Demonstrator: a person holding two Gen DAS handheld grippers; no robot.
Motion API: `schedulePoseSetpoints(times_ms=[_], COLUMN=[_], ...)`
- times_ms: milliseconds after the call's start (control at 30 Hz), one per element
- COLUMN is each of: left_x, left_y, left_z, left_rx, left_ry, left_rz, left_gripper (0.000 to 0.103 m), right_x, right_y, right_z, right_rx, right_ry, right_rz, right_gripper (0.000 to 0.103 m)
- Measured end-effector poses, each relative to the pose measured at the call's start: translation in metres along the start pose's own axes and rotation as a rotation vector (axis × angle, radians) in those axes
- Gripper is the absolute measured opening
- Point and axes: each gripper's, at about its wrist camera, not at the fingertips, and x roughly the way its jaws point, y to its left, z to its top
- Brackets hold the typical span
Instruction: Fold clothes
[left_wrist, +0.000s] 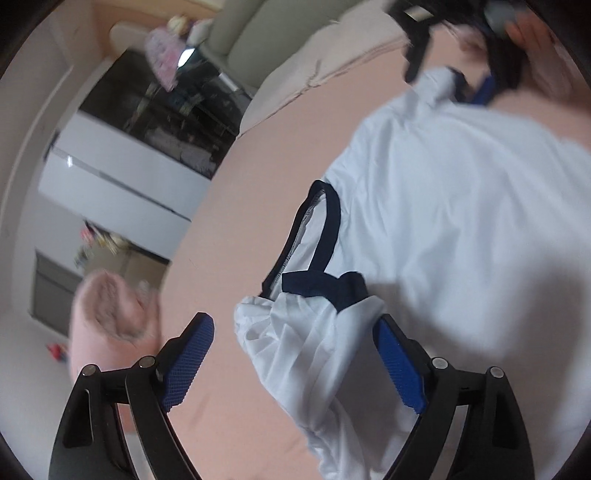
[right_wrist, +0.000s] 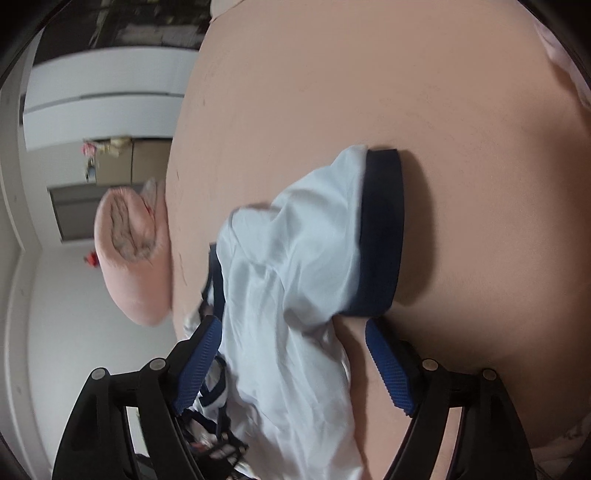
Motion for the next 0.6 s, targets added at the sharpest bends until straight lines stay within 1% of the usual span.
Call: schedulePoseSetpoints(times_ms=[33, 100, 133, 167, 200, 233, 300, 367, 433, 500, 600], left_x=[0.0, 0.001, 0.004, 0.005, 0.004, -0.003, -0.013, -0.02, -0.022, -0.027, -0.019], left_y=[0.006, 0.018, 0.031, 0.039, 0.048, 0.053, 0.06, 0.066, 0.071, 0.068, 0.073], left_z=[-0.002, -0.003, 0.001, 0.002, 0.002, -0.002, 0.002, 0.008, 0.011, 0.009, 0.002], left_rx=[-0.057, -0.169, -0.251, -0.31, -0.38, -0.424, -0.468, -0.508, -0.554, -0.594, -0.686], left_ry=[-0.001, 0.001, 0.0, -0.002, -0.007, -0.016, -0.05, -0.074, -0.084, -0.092, -0.077], left_rz=[-0.034, -0.103, -0.154, -0.2, -0.255, -0.29, -0.324, -0.351, -0.387, -0.401, -0.419], left_gripper=[0.088, 0.088, 0.088, 0.088, 0.088, 0.088, 0.088, 0.088, 0.088, 0.088, 0.088], right_x=[0.002, 0.003, 0.004, 0.008, 0.011, 0.013, 0.016, 0.019, 0.023, 0.026, 0.032], right_y=[-0.001, 0.0, 0.001, 0.004, 0.008, 0.009, 0.013, 0.013, 0.013, 0.013, 0.014], right_z=[0.001, 0.003, 0.004, 0.005, 0.007, 0.008, 0.01, 0.014, 0.018, 0.021, 0.027], right_rx=[0.013, 0.026, 0.032, 0.035, 0.039, 0.043, 0.053, 0.076, 0.099, 0.122, 0.156], right_ry=[-0.009, -0.013, -0.014, -0.014, -0.015, -0.023, -0.038, -0.048, -0.059, -0.069, -0.085], right_rz=[0.011, 0.032, 0.041, 0.038, 0.035, 0.028, 0.019, 0.049, 0.08, 0.111, 0.157], right_gripper=[0.082, 0.09, 0.095, 0.101, 0.103, 0.103, 0.103, 0.103, 0.103, 0.103, 0.103])
